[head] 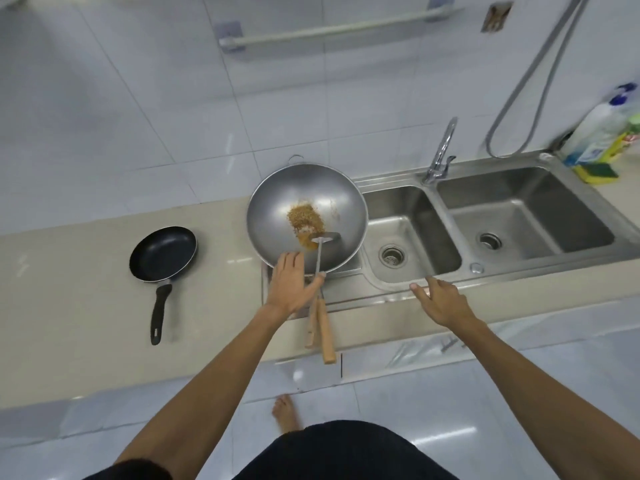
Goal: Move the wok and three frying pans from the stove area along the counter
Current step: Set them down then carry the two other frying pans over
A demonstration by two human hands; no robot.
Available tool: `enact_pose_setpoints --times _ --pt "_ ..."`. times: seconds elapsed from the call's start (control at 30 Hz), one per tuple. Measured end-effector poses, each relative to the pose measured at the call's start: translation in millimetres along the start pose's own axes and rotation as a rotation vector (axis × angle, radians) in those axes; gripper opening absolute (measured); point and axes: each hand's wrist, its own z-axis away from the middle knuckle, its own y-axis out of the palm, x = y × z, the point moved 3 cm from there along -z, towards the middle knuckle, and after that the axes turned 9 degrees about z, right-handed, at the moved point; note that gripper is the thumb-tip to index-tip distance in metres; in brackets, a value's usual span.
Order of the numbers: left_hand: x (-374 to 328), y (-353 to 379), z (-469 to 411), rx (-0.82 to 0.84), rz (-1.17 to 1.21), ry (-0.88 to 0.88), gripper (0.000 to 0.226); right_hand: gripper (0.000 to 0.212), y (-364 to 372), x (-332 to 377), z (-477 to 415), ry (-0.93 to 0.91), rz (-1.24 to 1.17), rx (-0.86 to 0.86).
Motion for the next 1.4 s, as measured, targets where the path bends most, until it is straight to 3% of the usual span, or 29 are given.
enact_pose_setpoints --times 0.5,0.97,1.4 --pt "-274.7 160.4 -81.0 0.470 -0.311 0.284 0.075 0.076 -114.0 -297.0 34.0 0.259 0.015 -0.101" --pt "-540.0 315.6 -201.5 0.560 -0.339 0.563 0.074 0.080 -213.1 -529.8 -11.2 0.487 -0.070 -0.121" --pt "-697.8 428.2 -298.0 0.654 -0.361 0.657 0.074 0.077 -280.8 -696.6 -76.5 0.582 -0.151 -0.131"
